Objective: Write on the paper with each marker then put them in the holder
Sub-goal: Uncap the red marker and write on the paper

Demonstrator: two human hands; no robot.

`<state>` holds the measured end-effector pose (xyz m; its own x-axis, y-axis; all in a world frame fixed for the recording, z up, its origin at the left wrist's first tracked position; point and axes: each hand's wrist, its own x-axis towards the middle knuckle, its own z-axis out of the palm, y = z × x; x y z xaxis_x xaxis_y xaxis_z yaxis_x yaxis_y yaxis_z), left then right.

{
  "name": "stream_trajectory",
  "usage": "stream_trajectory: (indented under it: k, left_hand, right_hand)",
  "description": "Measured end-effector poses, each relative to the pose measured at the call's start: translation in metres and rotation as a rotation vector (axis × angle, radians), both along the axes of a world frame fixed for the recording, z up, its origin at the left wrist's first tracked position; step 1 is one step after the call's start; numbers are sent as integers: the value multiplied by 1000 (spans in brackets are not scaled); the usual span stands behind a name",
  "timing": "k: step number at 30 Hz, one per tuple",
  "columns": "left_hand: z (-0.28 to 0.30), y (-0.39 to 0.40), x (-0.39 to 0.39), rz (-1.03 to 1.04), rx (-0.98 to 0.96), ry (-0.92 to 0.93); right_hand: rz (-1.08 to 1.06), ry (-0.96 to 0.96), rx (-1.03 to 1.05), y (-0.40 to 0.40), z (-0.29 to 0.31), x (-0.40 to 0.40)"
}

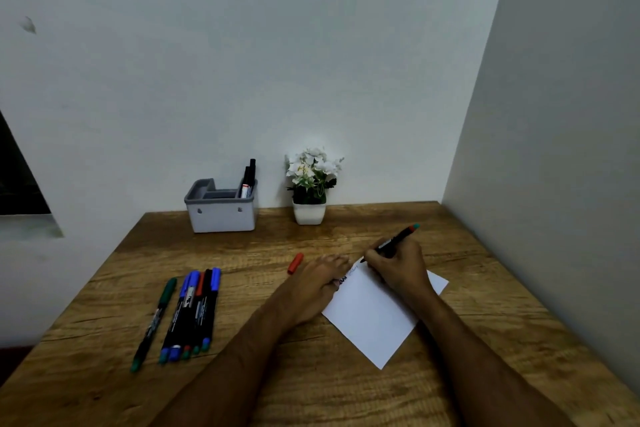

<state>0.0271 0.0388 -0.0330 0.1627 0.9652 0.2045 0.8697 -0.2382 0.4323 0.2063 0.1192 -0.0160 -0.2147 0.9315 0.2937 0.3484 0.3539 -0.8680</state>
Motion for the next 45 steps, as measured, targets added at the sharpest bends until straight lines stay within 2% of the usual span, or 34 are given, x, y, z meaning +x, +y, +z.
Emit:
stream_trajectory:
  k: [10,45]
  left_hand:
    - [-1,1,1,-8,9,30]
    - [3,-1,2,-9,7,17]
  right_hand:
    - [16,-104,36,7,-8,-5]
    - [-77,-74,37,13,-12,-5]
